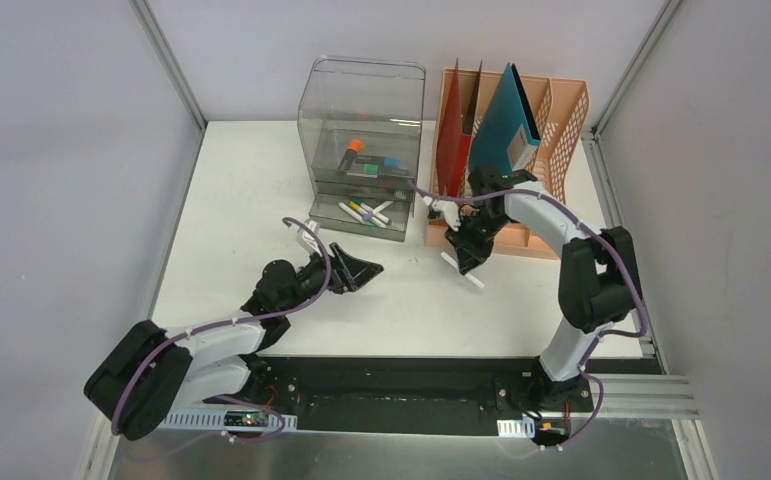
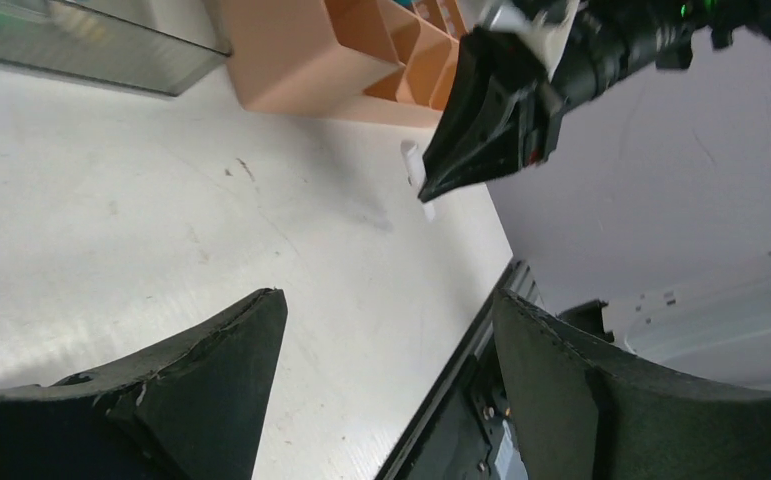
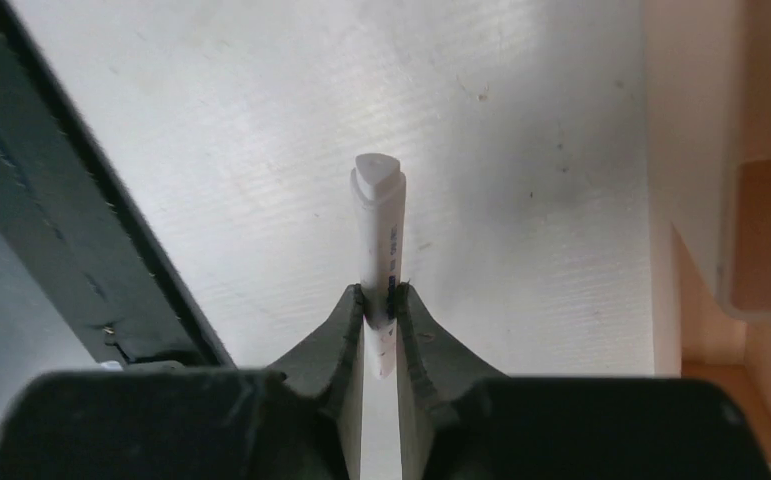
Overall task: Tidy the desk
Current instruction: Pick up the stationery from the center of the board, then place the stationery in the drawer.
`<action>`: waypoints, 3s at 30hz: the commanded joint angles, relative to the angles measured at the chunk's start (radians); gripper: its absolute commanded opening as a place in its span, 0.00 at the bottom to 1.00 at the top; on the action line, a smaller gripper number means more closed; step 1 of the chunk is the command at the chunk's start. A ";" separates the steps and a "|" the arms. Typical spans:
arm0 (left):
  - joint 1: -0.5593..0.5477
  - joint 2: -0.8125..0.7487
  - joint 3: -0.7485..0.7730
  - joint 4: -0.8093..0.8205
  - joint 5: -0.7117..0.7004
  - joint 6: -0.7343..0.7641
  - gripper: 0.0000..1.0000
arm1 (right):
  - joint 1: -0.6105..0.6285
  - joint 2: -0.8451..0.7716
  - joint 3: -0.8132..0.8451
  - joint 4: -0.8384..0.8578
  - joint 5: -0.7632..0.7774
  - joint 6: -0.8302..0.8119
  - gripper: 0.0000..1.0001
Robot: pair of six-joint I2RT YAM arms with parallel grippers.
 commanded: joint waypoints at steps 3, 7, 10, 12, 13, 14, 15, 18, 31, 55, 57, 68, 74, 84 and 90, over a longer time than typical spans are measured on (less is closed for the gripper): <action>-0.122 0.095 0.102 0.210 0.063 0.175 0.79 | -0.062 -0.125 0.076 -0.040 -0.462 0.088 0.00; -0.236 0.142 0.183 0.148 -0.041 0.290 0.79 | -0.125 -0.155 0.078 -0.044 -0.681 0.121 0.00; -0.274 0.210 0.226 0.184 -0.081 0.316 0.79 | -0.166 -0.172 0.071 -0.044 -0.820 0.133 0.00; -0.289 0.267 0.248 0.255 -0.097 0.319 0.79 | -0.180 -0.179 0.066 -0.043 -0.880 0.140 0.00; -0.299 0.297 0.266 0.285 -0.105 0.318 0.79 | -0.185 -0.179 0.065 -0.044 -0.898 0.144 0.00; -0.308 0.328 0.282 0.313 -0.111 0.317 0.79 | -0.187 -0.180 0.065 -0.044 -0.913 0.146 0.00; -0.318 0.359 0.297 0.335 -0.117 0.319 0.80 | -0.188 -0.182 0.065 -0.045 -0.918 0.147 0.00; -0.345 0.442 0.352 0.374 -0.145 0.320 0.80 | -0.189 -0.189 0.062 -0.044 -0.927 0.144 0.00; -0.388 0.647 0.479 0.451 -0.204 0.258 0.54 | -0.189 -0.183 0.061 -0.059 -0.926 0.125 0.00; -0.386 0.578 0.392 0.411 -0.327 0.200 0.00 | -0.181 -0.191 0.070 -0.142 -0.843 -0.002 0.59; -0.386 0.556 0.381 0.373 -0.344 0.194 0.00 | -0.176 -0.197 0.068 -0.142 -0.826 -0.011 0.99; -0.382 0.361 0.286 0.169 -0.552 0.170 0.00 | -0.171 -0.252 0.045 -0.078 -0.710 0.009 1.00; -0.357 0.201 0.299 -0.151 -0.705 0.126 0.00 | -0.171 -0.282 0.025 -0.030 -0.676 0.034 1.00; -0.100 0.152 0.298 -0.261 -0.552 -0.050 0.00 | -0.171 -0.292 0.019 -0.021 -0.655 0.035 1.00; -0.071 0.217 0.426 -0.411 -0.611 -0.142 0.00 | -0.171 -0.294 0.013 -0.013 -0.642 0.035 1.00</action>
